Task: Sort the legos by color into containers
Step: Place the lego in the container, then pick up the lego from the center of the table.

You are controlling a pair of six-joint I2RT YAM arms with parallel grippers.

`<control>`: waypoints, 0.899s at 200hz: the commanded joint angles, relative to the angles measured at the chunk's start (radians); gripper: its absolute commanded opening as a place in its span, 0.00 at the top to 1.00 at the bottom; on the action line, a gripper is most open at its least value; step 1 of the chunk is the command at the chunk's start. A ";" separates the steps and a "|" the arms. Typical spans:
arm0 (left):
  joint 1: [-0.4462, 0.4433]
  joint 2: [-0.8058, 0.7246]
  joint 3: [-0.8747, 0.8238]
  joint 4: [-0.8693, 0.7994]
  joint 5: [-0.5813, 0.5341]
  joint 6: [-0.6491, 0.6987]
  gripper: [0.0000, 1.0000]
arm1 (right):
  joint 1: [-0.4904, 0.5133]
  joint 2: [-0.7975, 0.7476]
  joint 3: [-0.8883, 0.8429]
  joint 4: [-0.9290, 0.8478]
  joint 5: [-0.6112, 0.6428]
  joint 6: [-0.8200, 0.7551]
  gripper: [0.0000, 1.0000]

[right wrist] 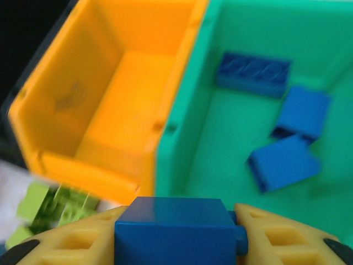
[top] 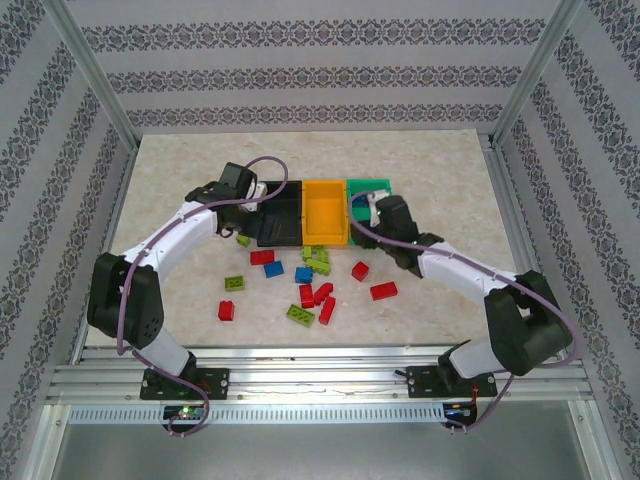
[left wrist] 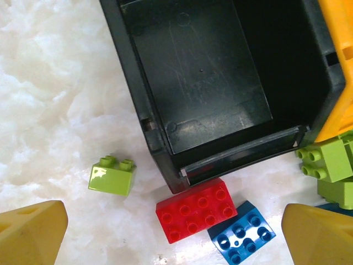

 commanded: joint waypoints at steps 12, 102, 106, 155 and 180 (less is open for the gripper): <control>-0.022 -0.018 0.004 0.005 0.016 0.005 0.00 | -0.094 0.079 0.132 -0.016 -0.096 0.095 0.55; -0.072 -0.044 -0.013 0.025 0.044 0.049 0.00 | -0.154 0.179 0.171 -0.003 -0.295 0.186 0.45; -0.077 -0.043 -0.016 0.026 0.046 0.054 0.00 | -0.152 0.174 0.155 0.001 -0.299 0.183 0.45; -0.165 -0.016 -0.007 0.006 0.044 0.128 0.06 | -0.103 0.056 -0.070 0.097 -0.261 0.139 0.44; -0.208 0.006 0.003 -0.014 0.038 0.144 0.08 | -0.089 -0.007 -0.128 0.153 -0.219 0.147 0.44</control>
